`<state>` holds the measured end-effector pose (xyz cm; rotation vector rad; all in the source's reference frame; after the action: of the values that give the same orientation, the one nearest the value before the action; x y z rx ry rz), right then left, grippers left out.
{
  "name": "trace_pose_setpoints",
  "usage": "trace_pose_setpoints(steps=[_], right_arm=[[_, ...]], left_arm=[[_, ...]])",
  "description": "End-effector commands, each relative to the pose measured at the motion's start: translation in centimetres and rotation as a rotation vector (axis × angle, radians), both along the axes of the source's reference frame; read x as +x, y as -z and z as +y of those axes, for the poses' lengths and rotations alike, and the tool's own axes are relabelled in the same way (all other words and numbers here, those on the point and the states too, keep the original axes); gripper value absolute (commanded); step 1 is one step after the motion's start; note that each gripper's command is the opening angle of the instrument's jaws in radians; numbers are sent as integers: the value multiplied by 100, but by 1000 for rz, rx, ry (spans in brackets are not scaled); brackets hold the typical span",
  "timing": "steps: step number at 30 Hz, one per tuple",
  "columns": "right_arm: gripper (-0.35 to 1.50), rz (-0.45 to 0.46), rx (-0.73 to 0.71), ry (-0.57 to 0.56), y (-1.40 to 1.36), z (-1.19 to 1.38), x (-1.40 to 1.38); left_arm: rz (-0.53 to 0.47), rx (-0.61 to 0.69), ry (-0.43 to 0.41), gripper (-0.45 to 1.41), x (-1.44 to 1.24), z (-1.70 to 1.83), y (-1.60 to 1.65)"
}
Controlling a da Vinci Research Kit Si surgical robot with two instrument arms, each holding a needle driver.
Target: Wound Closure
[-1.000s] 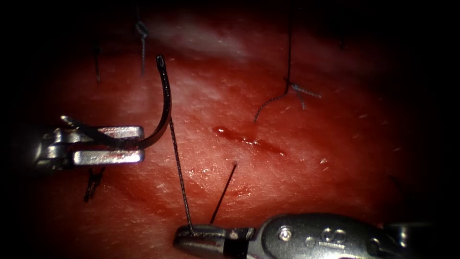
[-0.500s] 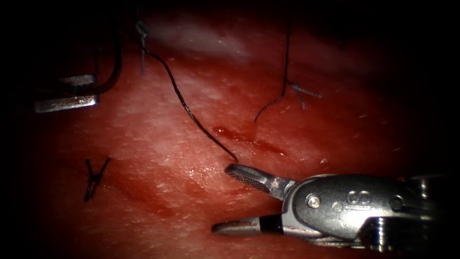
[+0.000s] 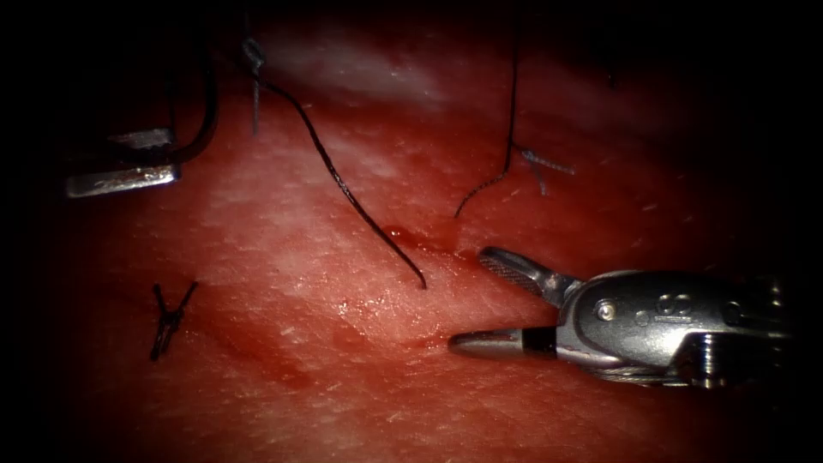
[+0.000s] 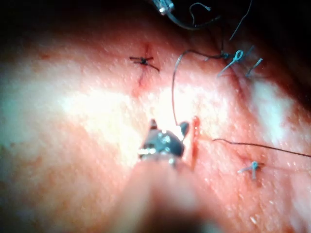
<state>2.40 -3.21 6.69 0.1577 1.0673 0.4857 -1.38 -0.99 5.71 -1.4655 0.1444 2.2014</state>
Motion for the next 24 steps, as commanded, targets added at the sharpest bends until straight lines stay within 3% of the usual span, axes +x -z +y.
trace_pose_setpoints(steps=[1, 10, 12, 13, 14, 15, 16, 19, 20, 24], right_arm=[[133, 4, -2, -2, -9, -2, 11], [118, 20, -8, 13, -19, -11, 33], [86, 20, -9, 14, -20, -13, 34], [57, 22, 1, 11, -21, -14, 34], [7, 32, 14, 15, -23, -14, 34], [-17, 35, 22, 20, -25, -15, 34], [-25, 35, 26, 17, -26, -15, 35], [-25, 32, 25, 13, -34, -15, 36], [-35, 32, 23, 13, -35, -15, 36], [-35, 33, 21, 16, -37, -17, 33]], left_arm=[[-5, -1, -3, -45, -7, -2, -5], [-17, -3, -12, -45, -11, -3, -6], [-16, -3, -11, -45, -11, -3, -6], [-16, -3, -11, -45, -12, -3, -6], [-16, -3, -11, -45, -12, -3, -6], [-16, -3, -11, -45, -12, -4, -6], [-18, -3, -13, -45, -12, -4, -7], [-20, -4, -13, -45, -14, -5, -7], [-22, -5, -15, -45, -15, -5, -7], [-23, -5, -16, -45, -16, -6, -8]])
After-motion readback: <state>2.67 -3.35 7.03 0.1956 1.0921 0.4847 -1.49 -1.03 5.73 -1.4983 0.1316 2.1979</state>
